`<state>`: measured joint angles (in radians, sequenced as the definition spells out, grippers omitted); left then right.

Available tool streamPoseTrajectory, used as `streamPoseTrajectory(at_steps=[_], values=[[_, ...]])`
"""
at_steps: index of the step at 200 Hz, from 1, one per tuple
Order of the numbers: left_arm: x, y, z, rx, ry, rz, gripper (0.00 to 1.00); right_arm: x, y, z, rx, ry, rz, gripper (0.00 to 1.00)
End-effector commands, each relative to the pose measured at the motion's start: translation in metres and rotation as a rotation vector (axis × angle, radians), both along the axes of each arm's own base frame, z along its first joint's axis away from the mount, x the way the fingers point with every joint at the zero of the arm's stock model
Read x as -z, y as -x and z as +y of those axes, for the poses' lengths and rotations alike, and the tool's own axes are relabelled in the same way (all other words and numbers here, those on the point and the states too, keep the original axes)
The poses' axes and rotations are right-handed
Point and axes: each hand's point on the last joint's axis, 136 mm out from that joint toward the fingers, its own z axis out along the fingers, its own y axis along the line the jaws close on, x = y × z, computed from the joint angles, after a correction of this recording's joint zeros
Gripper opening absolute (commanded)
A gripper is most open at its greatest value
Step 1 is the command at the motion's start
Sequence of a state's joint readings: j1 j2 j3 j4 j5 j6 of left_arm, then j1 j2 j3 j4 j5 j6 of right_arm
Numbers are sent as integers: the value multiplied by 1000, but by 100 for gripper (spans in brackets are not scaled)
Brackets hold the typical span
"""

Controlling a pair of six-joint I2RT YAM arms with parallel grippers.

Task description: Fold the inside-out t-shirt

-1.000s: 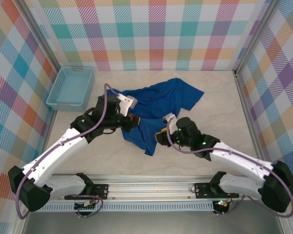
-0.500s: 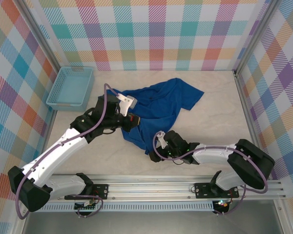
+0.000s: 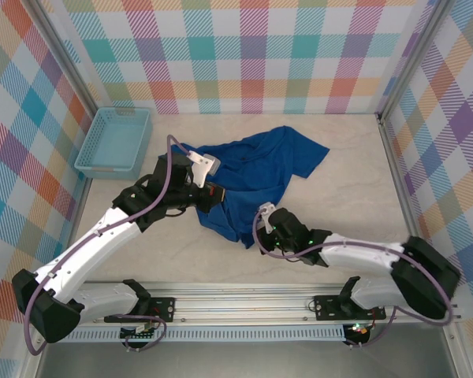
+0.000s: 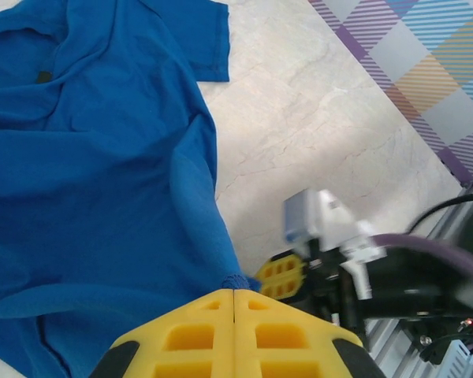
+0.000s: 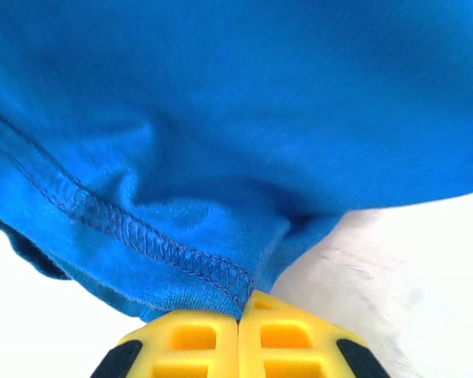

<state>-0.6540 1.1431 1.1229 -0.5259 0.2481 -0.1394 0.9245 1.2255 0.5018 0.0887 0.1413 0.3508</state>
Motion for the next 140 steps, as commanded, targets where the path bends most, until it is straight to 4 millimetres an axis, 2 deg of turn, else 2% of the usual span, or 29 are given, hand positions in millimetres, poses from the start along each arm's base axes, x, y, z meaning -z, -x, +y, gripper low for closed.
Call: streamPoseTrajectory(at_steps=[1,31,62,91,111,124,140], values=[[1,3,3,3,-22,-27,0,-31,-10,-42,135,106,-91,0],[13,7,-6,55,-13,-30,0,-80,-14,-96,299,117,-185,0],[31,7,-12,86,-44,-13,0,-122,-20,-134,428,84,-241,0],[45,8,-15,108,-73,-11,0,-139,-28,-158,520,90,-239,0],[53,13,-23,151,-77,-6,0,-150,-34,-165,549,86,-246,0],[50,15,-30,171,-50,-4,0,-151,-38,-165,543,99,-237,0],[36,19,-46,199,39,1,0,-142,-46,-167,550,145,-187,0]])
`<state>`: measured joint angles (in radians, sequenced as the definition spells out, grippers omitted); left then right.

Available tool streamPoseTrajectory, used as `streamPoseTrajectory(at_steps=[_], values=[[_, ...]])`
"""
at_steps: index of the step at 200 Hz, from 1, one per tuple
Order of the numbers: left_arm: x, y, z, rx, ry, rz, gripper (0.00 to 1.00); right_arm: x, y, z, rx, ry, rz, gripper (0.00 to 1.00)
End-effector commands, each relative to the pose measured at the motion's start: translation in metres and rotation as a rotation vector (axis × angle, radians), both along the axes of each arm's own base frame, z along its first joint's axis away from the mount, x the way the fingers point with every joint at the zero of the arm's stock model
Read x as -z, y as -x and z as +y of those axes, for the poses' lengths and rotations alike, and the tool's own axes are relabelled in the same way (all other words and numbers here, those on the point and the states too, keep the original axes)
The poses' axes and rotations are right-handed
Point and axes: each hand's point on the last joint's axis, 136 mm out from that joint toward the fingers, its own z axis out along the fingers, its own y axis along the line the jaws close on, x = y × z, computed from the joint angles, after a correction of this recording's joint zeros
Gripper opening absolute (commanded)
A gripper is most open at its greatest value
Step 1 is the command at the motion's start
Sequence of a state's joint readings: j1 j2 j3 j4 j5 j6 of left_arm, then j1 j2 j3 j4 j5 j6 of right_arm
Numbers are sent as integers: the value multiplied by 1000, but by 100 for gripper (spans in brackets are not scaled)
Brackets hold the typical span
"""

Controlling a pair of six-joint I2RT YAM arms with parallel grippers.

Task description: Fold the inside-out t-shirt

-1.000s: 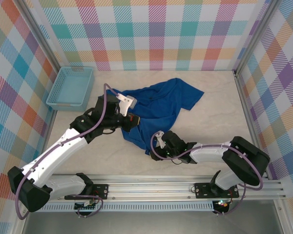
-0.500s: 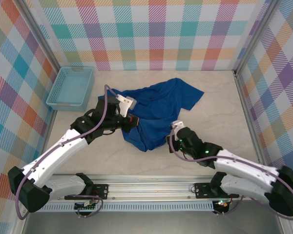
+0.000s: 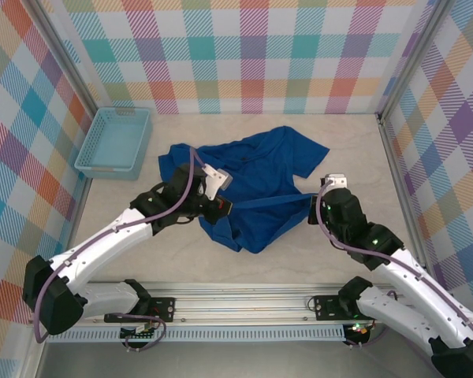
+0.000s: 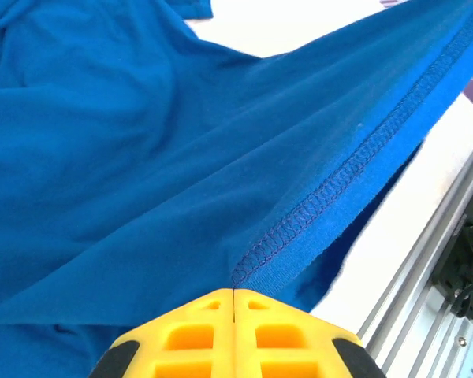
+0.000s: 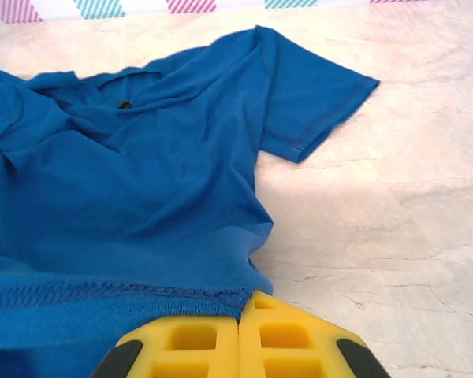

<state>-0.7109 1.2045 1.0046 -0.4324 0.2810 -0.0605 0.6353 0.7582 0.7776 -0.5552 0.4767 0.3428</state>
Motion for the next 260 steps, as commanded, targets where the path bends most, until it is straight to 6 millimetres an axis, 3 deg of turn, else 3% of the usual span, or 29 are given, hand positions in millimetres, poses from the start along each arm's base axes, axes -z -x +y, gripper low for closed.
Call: streamPoseTrajectory(at_steps=[1,21,39,57,76,101,136,166,191,226,254,260], values=[[-20,6,-24,70,119,-15,0,0,-7,-6,13,48,53,0],[-41,7,-44,94,218,-1,0,16,-17,-13,44,50,153,0],[-45,-2,-53,45,241,32,0,28,-27,-15,52,48,236,0],[-42,-14,-60,-18,222,70,0,33,-32,-11,31,66,295,18],[-39,-23,-63,-62,205,84,0,32,-24,14,-107,3,308,39],[-32,-30,-55,-128,155,84,0,32,6,64,-370,-70,241,51],[-32,-37,-44,-181,117,67,0,48,47,126,-646,-159,188,49],[-34,-40,-40,-206,127,81,0,57,62,165,-763,-204,126,37],[-42,-39,-41,-202,154,101,0,77,41,174,-686,-169,68,24],[-61,-35,-31,-213,227,112,0,80,5,184,-642,-103,-158,18],[-78,-29,-26,-203,273,114,0,92,-18,190,-607,-10,-239,15],[-80,-28,-25,-199,268,113,0,86,-22,191,-604,-2,-286,15]])
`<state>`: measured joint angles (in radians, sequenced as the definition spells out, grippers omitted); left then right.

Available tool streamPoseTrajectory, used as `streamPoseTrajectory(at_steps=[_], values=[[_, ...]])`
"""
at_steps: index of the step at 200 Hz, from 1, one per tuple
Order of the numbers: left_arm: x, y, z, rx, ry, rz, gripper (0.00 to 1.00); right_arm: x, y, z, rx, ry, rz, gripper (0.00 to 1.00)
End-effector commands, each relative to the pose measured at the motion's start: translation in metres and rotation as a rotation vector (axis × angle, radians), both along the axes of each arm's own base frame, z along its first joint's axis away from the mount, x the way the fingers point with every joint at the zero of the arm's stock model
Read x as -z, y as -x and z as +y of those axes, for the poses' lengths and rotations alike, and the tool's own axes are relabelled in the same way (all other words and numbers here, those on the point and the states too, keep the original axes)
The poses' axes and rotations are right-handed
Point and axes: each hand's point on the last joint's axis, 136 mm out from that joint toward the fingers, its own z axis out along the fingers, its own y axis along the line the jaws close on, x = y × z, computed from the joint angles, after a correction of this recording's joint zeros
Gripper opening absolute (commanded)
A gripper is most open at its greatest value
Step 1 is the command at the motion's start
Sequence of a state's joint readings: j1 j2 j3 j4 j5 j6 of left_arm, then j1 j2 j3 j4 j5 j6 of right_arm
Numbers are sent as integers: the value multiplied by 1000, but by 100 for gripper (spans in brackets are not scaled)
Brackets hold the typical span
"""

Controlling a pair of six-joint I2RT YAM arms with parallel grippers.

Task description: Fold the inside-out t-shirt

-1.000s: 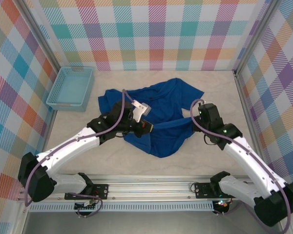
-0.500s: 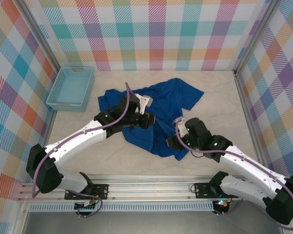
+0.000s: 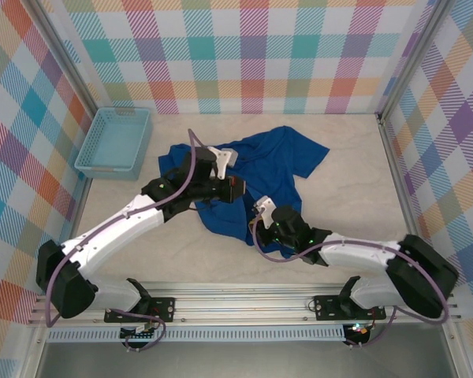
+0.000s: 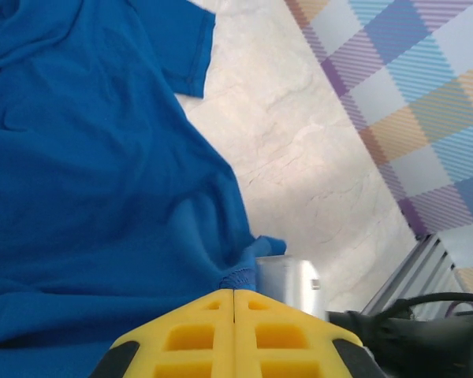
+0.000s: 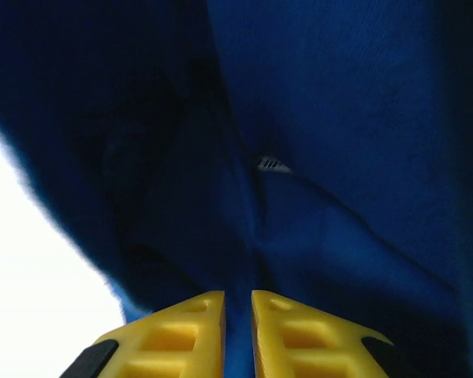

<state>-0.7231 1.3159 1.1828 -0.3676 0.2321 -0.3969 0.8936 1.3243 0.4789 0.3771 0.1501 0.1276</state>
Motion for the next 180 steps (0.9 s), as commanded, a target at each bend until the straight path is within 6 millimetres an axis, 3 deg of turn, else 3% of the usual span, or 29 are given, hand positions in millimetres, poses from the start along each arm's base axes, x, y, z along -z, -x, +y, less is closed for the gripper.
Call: streamPoseTrajectory(at_steps=[1,46,70,110,138,180], values=[[-31,10,4,19,67,-15,0,-41,-31,12,39,-68,-265,15],[-49,19,5,67,86,-38,0,-38,-68,11,116,69,-391,13],[-54,23,10,89,54,-74,0,-40,-80,-1,152,59,-385,12],[-52,24,16,95,18,-112,0,-36,-82,-5,101,81,-344,13],[-60,24,6,103,78,-79,0,-26,-81,-1,103,140,-362,13],[-53,14,-3,76,84,-3,0,-17,-76,12,79,219,-451,14]])
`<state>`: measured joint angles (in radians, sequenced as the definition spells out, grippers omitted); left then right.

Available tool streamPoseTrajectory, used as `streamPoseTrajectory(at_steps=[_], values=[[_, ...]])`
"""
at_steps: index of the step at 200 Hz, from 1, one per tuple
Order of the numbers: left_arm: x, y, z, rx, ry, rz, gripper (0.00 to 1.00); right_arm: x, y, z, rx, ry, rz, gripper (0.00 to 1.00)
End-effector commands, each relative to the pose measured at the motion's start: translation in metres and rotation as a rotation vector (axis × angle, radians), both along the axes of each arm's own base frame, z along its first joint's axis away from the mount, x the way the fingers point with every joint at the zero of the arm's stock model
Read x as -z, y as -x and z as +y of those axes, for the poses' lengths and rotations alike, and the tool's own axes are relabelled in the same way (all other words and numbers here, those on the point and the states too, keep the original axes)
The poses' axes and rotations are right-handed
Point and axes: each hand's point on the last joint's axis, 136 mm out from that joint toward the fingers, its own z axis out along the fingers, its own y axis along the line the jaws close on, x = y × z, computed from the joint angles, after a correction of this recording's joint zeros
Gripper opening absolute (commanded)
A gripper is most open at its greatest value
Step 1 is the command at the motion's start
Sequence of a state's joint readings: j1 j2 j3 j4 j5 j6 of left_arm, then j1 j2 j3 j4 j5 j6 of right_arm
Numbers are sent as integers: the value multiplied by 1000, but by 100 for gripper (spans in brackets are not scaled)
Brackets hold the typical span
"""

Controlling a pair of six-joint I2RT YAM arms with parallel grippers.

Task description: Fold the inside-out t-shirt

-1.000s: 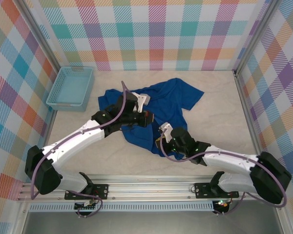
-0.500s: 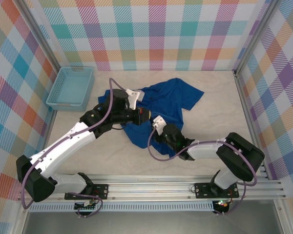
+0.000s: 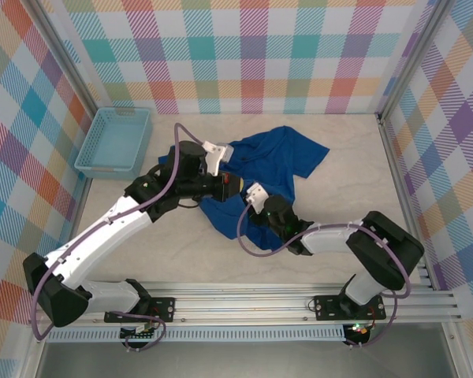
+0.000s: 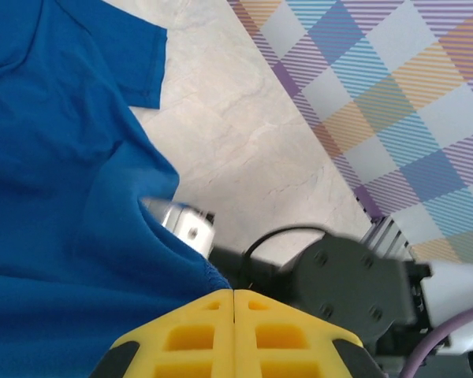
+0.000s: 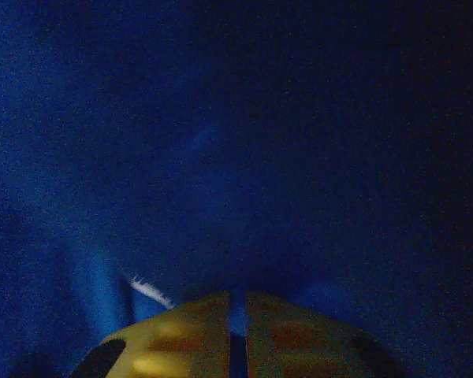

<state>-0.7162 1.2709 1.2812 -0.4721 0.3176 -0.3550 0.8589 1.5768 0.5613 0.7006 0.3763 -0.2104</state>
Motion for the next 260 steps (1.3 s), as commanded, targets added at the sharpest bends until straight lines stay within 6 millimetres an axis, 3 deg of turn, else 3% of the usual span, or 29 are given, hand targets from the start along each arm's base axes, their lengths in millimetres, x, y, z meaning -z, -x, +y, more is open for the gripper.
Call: streamPoseTrajectory(at_steps=[1,50,73,98,128,163,199,228,260], values=[[-11,-6,-5,-11,41,29,0,-6,-4,8,-4,42,-82,14],[-11,-8,-3,-24,26,33,0,8,4,31,-76,71,-65,18],[-11,-4,-3,-3,24,26,0,12,-2,39,-79,52,-13,19],[-20,8,4,43,17,-42,0,9,-18,28,-28,-47,64,19],[-23,13,24,20,-36,-127,0,0,-20,17,-59,-224,171,19],[-28,24,16,92,8,-135,0,-4,-25,18,-77,-301,234,19],[-27,22,19,81,-10,-146,0,-9,-27,15,-99,-372,277,20],[-46,33,5,157,97,-144,0,8,-43,7,21,-326,334,21],[-78,35,-14,180,196,-162,0,10,-68,10,137,-283,294,25]])
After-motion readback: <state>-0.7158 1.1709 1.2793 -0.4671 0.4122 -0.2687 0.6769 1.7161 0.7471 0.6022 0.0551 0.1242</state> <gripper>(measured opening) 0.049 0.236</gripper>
